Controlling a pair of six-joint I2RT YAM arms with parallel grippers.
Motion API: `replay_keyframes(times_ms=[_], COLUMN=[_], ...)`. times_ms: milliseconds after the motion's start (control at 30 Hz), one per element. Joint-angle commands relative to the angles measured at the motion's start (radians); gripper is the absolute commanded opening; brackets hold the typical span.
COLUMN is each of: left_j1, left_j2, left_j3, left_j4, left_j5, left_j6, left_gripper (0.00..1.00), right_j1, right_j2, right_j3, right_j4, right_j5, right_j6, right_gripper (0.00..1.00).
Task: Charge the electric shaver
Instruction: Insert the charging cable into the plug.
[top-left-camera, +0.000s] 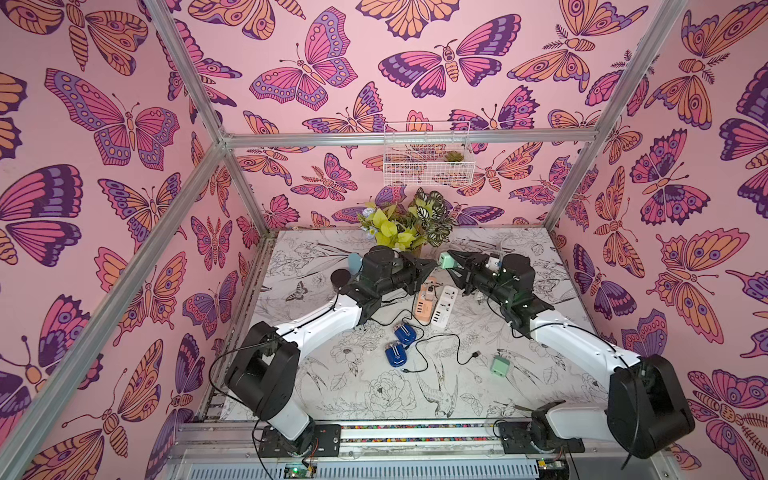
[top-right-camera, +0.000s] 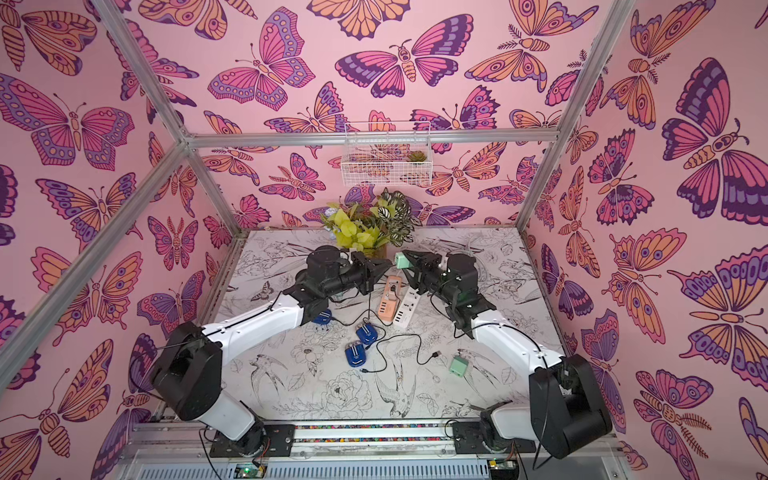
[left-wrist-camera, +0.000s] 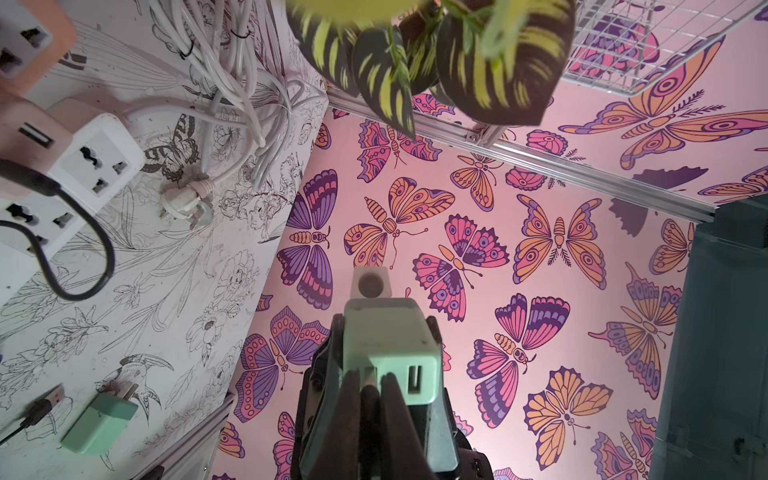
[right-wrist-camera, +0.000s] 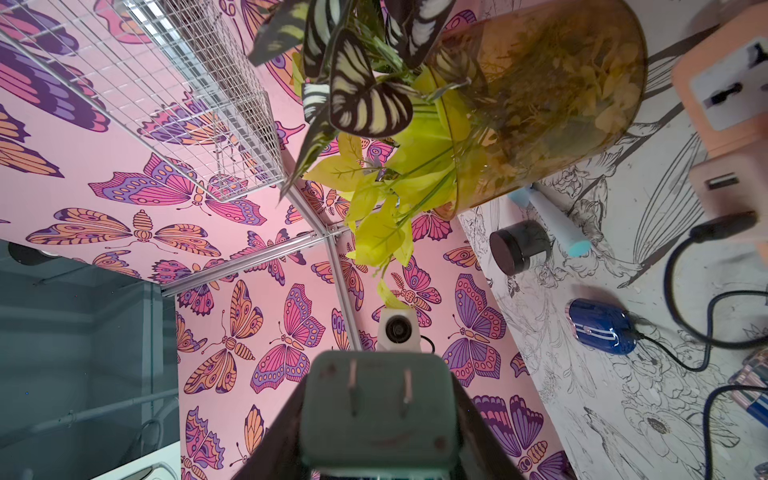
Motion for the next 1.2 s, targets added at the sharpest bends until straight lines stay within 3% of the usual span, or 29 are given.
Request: replay_keyframes(times_ms=[0, 333, 1067, 1100, 1167], left_j1=[-0.006, -0.006, -0.033, -0.031, -0.029], left_j2=[0.023, 0.033, 0.080, 0.070, 0.039], left_j3=[0.015, 0.036, 0.092, 0.084, 0.064], left_j4=[0.003, -0.008, -0.035, -0.040, -0.065], left_j5=[0.014, 0.013, 0.036, 0.032, 0.027], left_j6=[0.017, 0.024, 0.011, 0.020, 0.051], left_gripper=[0.00, 0.00, 0.00, 0.04, 0.21], right_j1=[0.016, 0.039, 0.107, 0.104, 0.092], right_j2=[-0.004, -0.012, 0.025, 0.018, -0.001], right_j3=[0.045, 0.021, 0.128, 0.141, 0.137], right_j4=[0.052, 0.041, -0.062, -0.117, -0.179], right_j5=[-0.008, -0.002, -0.028, -0.025, 0.007], right_j6=[0.016, 0.020, -0.015, -0.036, -0.053], right_gripper=[0.00, 0.00, 0.00, 0.00, 0.00])
